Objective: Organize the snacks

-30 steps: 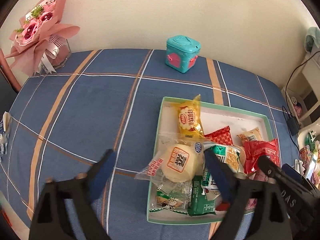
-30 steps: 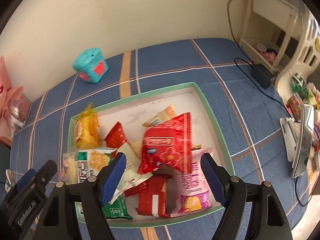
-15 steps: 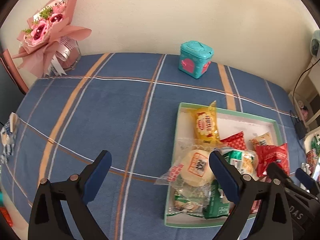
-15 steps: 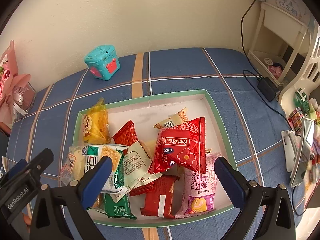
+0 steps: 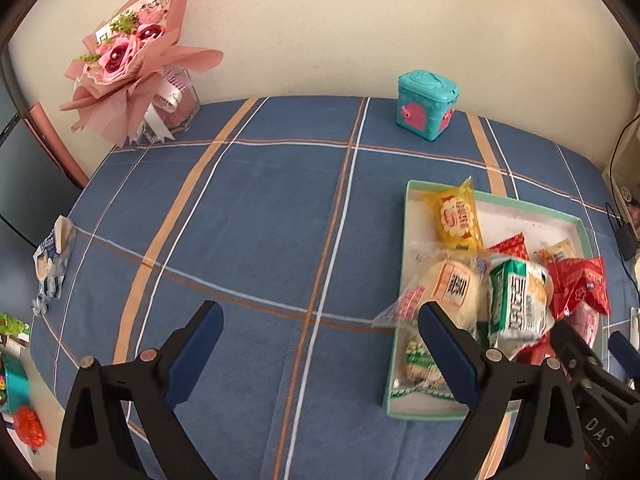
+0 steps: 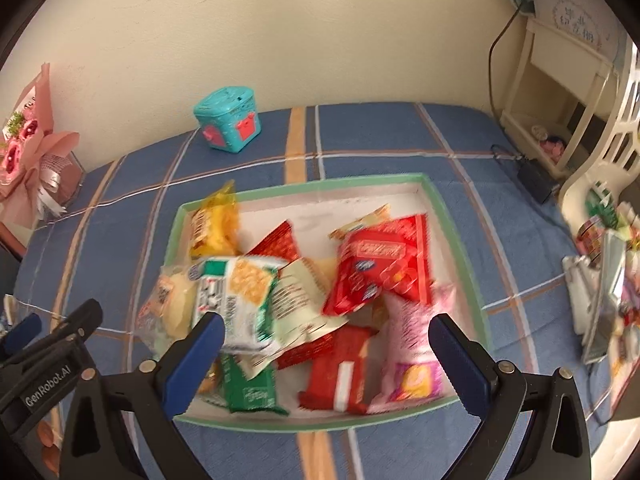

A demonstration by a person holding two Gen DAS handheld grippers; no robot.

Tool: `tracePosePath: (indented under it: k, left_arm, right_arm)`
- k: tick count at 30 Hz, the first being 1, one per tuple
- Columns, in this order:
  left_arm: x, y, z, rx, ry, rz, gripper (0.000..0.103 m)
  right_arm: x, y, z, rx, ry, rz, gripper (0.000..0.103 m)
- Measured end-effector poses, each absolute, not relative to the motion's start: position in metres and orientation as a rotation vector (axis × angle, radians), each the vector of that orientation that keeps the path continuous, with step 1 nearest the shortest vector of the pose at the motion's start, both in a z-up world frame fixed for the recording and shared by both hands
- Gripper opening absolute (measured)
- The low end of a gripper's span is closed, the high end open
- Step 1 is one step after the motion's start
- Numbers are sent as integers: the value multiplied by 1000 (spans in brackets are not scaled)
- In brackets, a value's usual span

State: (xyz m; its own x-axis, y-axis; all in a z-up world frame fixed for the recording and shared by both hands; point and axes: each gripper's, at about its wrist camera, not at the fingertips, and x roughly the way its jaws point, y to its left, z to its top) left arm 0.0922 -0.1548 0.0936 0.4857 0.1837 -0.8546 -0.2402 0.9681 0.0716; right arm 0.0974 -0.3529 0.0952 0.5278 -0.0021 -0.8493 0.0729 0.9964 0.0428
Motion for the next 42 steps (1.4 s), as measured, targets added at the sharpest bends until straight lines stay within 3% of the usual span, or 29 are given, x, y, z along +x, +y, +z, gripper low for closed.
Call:
tracePosePath:
  k: [23, 42]
  left_arm:
    - [25, -140, 74, 45, 1122, 261, 98]
    - [24, -130, 67, 26, 1142, 258, 98]
  right_arm:
    - [33, -318, 63, 12, 1079, -23, 103]
    - [34, -324, 61, 10, 1100, -39, 103]
